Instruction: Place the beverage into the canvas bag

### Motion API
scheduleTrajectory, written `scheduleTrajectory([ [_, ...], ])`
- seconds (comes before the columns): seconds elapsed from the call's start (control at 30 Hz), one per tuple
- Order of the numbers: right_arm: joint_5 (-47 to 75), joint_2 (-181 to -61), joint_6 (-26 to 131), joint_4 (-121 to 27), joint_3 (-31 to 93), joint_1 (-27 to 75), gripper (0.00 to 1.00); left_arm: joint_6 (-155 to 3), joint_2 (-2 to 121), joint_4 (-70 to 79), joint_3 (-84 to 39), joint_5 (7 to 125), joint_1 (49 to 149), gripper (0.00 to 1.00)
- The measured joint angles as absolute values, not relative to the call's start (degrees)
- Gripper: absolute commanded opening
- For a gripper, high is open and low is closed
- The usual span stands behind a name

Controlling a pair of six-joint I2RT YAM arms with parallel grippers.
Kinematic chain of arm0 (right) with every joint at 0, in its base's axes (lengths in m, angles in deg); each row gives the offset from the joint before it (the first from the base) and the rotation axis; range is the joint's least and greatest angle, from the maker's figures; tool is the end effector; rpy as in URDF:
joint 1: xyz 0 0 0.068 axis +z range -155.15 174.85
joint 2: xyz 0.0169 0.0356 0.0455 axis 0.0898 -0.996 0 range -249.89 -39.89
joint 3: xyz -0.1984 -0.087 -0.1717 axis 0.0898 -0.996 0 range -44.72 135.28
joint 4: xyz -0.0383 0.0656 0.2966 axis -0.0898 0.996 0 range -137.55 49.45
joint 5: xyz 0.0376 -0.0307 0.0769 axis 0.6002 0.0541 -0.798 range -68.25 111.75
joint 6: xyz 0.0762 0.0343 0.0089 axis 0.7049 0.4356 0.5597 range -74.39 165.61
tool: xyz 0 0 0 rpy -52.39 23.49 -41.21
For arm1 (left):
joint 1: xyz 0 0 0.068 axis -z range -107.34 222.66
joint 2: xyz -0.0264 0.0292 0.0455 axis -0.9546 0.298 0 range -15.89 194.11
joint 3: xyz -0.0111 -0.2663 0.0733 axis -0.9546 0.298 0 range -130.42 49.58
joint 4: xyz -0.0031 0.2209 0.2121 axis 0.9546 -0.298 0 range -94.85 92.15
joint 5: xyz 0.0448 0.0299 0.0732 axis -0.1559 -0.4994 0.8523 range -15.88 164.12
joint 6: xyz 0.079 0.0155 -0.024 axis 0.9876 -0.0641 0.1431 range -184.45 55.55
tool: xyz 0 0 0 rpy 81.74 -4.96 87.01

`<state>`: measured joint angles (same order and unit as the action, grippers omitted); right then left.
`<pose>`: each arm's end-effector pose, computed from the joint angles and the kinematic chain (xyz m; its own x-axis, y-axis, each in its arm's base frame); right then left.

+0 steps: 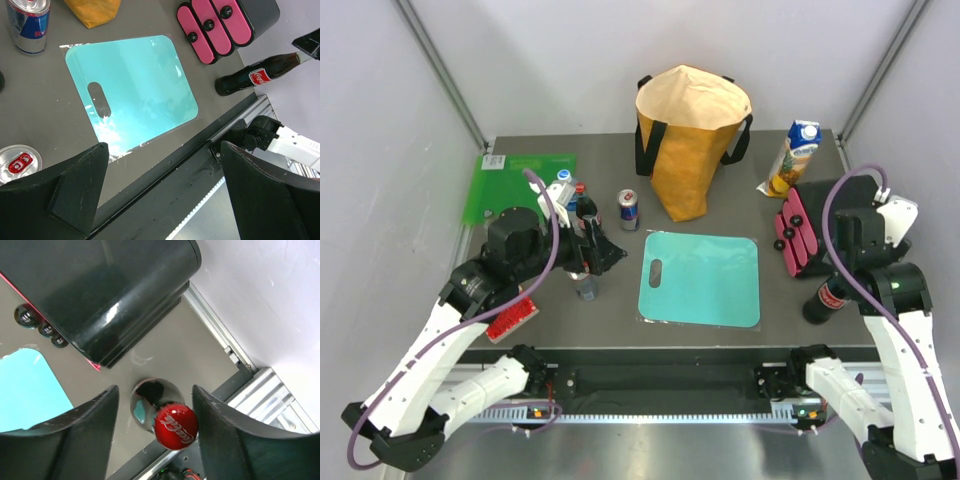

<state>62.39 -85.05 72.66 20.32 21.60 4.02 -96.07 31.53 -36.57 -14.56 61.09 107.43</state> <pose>0.1767 -0.0201 0.3702 -0.4945 0.2696 -0.8263 0.6117 0.7834 -0.1104 0.1849 -0.1485 0.3976 -0.6434 -0.1751 -0.7453 0.4581 0.6919 -0.5580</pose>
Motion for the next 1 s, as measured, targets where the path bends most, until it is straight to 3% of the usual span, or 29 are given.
scheduleTrajectory([
  [0.13,62.79,-85.73,70.74,19.12,21.51,3.97,0.49,-96.11,31.62,-36.50,-14.52,60.65,107.43,0.96],
  [0.27,62.28,-85.80,69.10,17.24,20.79,3.91,0.07,-96.07,32.30,-36.44,-14.52,60.91,107.43,0.96],
  [0.3,61.87,-85.80,68.88,16.54,20.66,3.89,0.01,-96.03,32.60,-36.44,-14.52,61.33,107.43,0.96],
  [0.6,57.74,-87.28,63.98,14.75,21.62,3.78,0.00,-95.00,36.58,-36.42,-14.50,64.54,107.43,0.95],
  [1.0,36.69,-87.52,57.58,14.84,24.03,3.71,0.00,-93.23,39.12,-35.06,-16.11,66.27,107.43,0.95],
])
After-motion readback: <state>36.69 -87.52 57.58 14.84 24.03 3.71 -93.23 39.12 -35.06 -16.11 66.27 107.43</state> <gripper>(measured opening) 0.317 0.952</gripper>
